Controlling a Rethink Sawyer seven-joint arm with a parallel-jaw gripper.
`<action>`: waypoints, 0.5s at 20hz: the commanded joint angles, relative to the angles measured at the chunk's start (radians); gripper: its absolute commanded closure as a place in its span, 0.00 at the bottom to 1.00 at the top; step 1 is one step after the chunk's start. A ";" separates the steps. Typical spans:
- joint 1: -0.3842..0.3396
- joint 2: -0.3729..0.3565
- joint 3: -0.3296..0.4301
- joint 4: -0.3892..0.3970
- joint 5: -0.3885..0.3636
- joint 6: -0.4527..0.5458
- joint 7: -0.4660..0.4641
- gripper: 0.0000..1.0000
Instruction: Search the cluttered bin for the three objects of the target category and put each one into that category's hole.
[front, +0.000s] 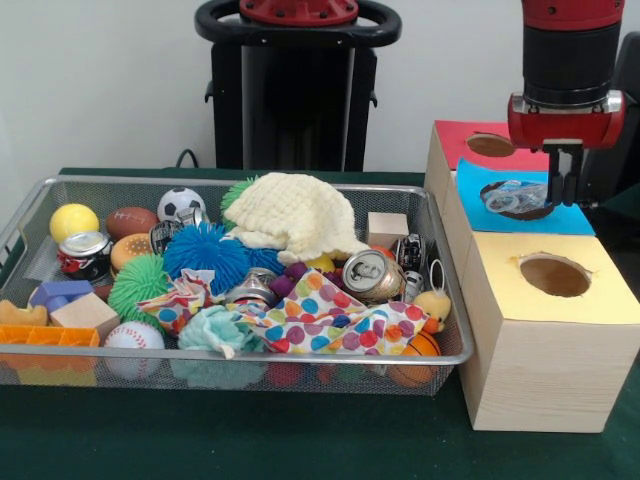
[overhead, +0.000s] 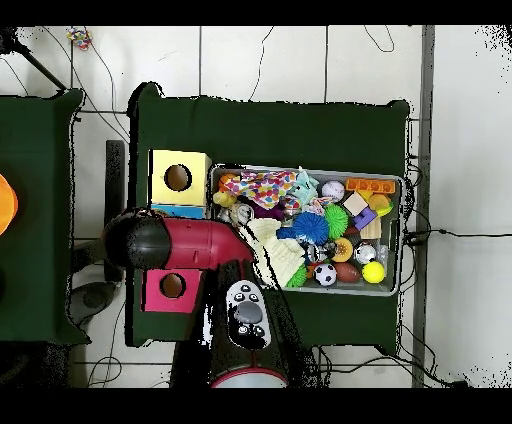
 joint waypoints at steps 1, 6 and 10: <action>-0.033 0.049 0.045 0.041 -0.050 -0.040 0.063 1.00; -0.029 0.045 0.045 0.043 -0.048 -0.036 0.066 1.00; -0.037 0.055 0.043 0.049 -0.063 -0.060 0.055 1.00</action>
